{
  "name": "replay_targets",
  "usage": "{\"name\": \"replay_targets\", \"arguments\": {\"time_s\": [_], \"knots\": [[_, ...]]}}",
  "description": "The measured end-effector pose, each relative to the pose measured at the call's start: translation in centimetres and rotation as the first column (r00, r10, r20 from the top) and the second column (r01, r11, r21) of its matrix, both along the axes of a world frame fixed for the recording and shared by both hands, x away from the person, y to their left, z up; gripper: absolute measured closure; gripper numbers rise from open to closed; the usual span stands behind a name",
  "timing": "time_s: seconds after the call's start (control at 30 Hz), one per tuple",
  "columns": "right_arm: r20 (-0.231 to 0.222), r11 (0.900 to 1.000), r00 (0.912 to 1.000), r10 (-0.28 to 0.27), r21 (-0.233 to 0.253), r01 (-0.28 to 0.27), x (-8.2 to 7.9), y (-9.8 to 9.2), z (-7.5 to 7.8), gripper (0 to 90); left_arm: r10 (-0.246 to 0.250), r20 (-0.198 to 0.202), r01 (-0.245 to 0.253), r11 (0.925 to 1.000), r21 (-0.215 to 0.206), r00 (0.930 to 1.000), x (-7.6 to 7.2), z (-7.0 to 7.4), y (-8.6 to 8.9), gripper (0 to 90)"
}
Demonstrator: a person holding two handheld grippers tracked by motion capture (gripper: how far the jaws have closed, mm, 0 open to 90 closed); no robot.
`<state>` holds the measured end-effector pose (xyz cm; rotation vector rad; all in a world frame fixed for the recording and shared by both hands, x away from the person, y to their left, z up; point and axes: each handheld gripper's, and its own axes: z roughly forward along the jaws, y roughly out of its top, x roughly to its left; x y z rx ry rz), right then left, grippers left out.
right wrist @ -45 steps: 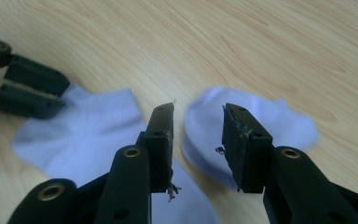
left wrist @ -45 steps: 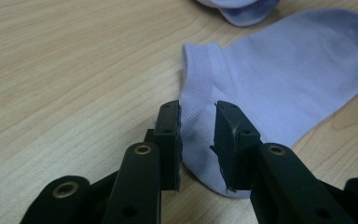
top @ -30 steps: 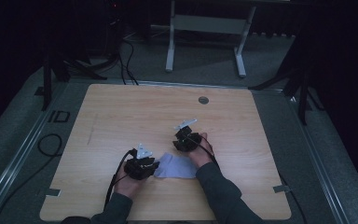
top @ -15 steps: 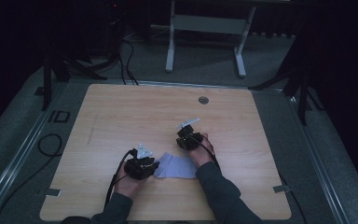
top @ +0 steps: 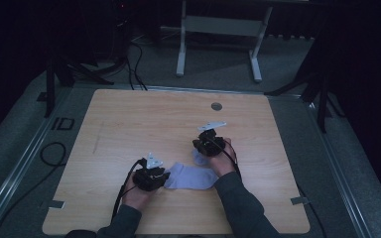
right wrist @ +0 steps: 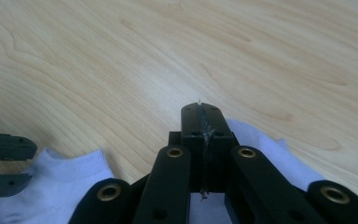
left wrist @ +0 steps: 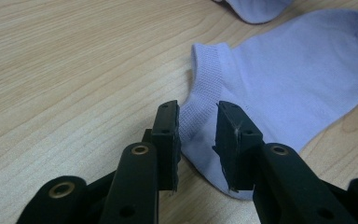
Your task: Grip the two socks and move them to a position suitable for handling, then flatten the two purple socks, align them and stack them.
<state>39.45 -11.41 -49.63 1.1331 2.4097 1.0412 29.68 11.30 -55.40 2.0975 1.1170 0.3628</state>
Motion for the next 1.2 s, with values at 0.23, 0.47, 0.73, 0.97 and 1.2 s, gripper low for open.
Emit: {"name": "replay_targets", "arguments": {"time_s": [0.23,0.47,0.73,0.97,1.2], "knots": [[0.016,0.999,0.9991,-0.039,0.031,0.038,-0.6,-2.5,0.6,89.3,0.002,-0.002,-0.002,1.0,0.003,1.0,0.0,0.0,0.0,69.1],[0.009,0.995,0.9965,-0.083,0.055,0.083,-0.8,-4.7,0.2,89.3,0.005,-0.006,-0.005,1.0,0.003,1.0,0.1,-0.1,0.0,69.1],[0.005,0.992,0.9935,-0.113,0.047,0.113,-0.9,-6.5,0.1,89.2,0.005,-0.006,-0.004,1.0,0.004,1.0,0.1,-0.1,-0.1,69.0],[0.005,0.991,0.9917,-0.129,0.034,0.129,-1.0,-7.6,-0.1,89.2,0.013,-0.006,-0.013,0.9999,0.002,0.9999,0.1,-0.1,0.1,69.1],[-0.01,0.986,0.9866,-0.163,0.024,0.163,-1.0,-9.5,-0.8,88.8,0.014,-0.006,-0.014,0.9999,0.003,0.9999,0.1,-0.1,0.0,68.8]]}}
